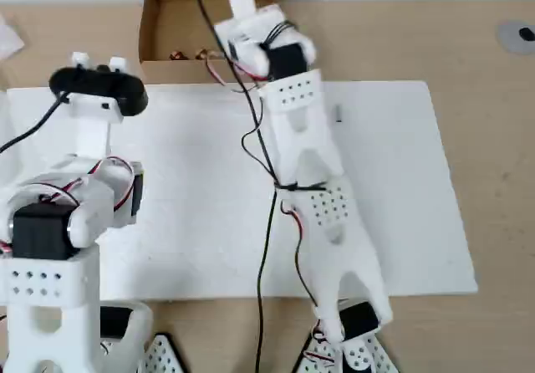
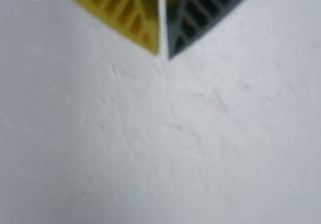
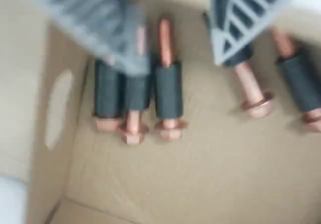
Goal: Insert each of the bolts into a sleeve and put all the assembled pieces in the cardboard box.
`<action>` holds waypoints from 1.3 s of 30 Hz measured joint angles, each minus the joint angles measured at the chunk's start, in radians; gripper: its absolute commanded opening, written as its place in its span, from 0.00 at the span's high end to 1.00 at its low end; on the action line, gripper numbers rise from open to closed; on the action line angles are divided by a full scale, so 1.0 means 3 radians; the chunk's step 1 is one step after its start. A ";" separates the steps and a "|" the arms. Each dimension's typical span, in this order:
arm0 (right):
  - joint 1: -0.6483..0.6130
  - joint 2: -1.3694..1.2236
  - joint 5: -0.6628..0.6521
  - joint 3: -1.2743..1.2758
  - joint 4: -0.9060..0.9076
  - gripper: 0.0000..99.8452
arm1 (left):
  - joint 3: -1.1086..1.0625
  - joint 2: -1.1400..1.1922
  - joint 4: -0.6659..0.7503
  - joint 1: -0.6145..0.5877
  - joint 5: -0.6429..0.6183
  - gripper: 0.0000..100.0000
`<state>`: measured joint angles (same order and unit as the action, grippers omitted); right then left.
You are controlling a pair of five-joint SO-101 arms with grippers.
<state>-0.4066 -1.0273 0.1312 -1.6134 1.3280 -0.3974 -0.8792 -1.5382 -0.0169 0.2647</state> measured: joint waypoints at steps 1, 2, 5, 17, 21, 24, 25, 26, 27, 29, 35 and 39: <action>0.0000 0.0169 0.0082 0.0000 0.0159 0.99 | 0.0000 -0.0061 -0.0010 0.0000 -0.0072 0.99; 0.0000 0.0322 0.0153 0.0000 0.0312 0.99 | 0.0005 -0.0159 -0.0015 0.0000 -0.0102 0.99; 0.0000 0.0757 0.0240 -0.0005 0.0869 0.99 | -0.0046 -0.0491 -0.0020 0.0000 -0.0128 0.99; 0.0343 0.2506 0.0276 0.0297 0.1473 0.99 | -0.1279 -0.1775 0.0245 0.0000 -0.0148 0.99; 0.0450 0.3360 0.0276 0.1176 0.1473 0.99 | -0.1708 -0.2123 0.0481 -0.0010 -0.0148 0.99; 0.0445 0.4133 0.0276 0.2123 0.1473 0.99 | -0.1938 -0.2394 0.0675 -0.0148 -0.0148 0.99; 0.0445 0.4409 0.0276 0.2470 0.1473 0.99 | -0.2015 -0.2465 0.0731 -0.0210 -0.0148 0.99; 0.0445 0.4670 0.0276 0.2808 0.1473 0.99 | -0.2092 -0.2516 0.0783 -0.0261 -0.0148 0.99; 0.0450 0.4936 0.0276 0.3161 0.1473 0.99 | -0.2153 -0.2567 0.0829 -0.0317 -0.0148 0.99; 0.0450 0.5447 0.0276 0.3867 0.1473 0.99 | -0.2276 -0.2695 0.0926 -0.0399 -0.0148 0.99; 0.0460 0.6751 0.0276 0.5907 0.1074 0.99 | -0.2598 -0.2946 0.1135 -0.0455 -0.0148 0.99; 0.0629 0.7513 0.0000 0.7217 0.0491 0.99 | -0.2757 -0.3053 0.1207 -0.0455 -0.0148 0.99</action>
<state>-0.2179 1.2267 0.1312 0.5516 1.4753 -1.2244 -1.7952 -1.1761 -0.1534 0.2202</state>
